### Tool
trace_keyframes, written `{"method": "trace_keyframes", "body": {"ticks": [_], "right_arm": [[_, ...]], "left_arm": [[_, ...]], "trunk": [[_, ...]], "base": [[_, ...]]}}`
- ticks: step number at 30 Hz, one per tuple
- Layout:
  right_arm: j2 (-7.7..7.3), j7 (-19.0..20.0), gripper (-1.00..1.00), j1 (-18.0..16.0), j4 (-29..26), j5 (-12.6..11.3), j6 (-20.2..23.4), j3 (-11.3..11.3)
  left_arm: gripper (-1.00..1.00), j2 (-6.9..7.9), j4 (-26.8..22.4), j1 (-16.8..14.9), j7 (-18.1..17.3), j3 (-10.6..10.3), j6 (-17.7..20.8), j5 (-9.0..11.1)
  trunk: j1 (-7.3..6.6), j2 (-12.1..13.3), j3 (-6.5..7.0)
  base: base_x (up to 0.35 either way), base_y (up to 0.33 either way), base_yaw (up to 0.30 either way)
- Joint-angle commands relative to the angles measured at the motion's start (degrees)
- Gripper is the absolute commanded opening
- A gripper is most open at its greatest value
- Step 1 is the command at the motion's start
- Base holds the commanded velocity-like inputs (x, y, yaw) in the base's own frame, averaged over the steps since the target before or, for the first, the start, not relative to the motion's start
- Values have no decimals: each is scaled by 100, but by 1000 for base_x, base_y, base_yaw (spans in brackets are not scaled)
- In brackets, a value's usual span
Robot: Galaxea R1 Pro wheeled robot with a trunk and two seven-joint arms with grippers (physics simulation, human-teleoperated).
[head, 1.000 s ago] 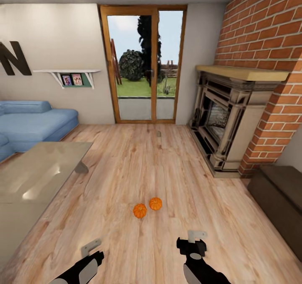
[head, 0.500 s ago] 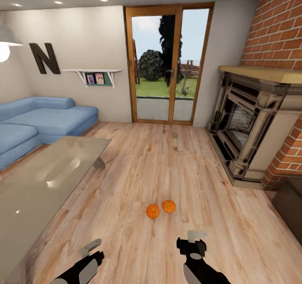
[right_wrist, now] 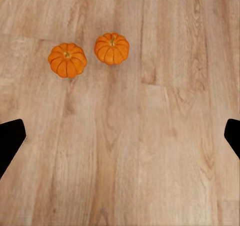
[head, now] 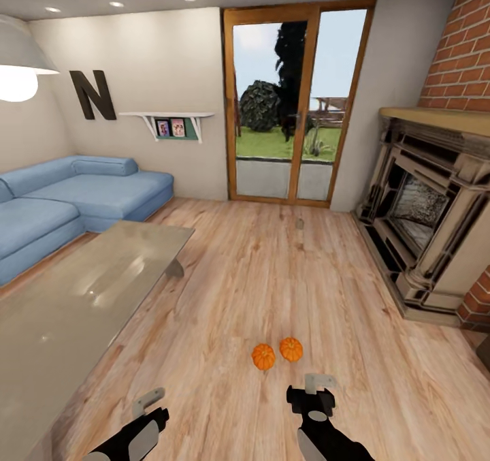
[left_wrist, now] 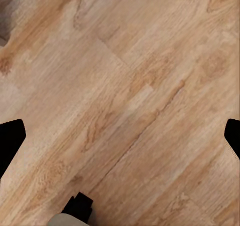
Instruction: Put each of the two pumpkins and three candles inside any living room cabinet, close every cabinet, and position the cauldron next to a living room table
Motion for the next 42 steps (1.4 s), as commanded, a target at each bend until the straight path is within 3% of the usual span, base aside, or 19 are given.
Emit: {"method": "trace_keyframes", "body": {"ticks": [1, 42], "right_arm": [[-5, -48, 100, -8, -5, -44, 6, 45], [-5, -48, 100, -8, 3, -44, -3, 41]], "left_arm": [[100, 5, -13, -1, 34, -49, 7, 46], [100, -4, -13, -1, 34, -66, 7, 38]], "trunk": [[3, -4, -6], [3, -4, -6]], "base": [[265, 160, 3], [274, 154, -9]]}}
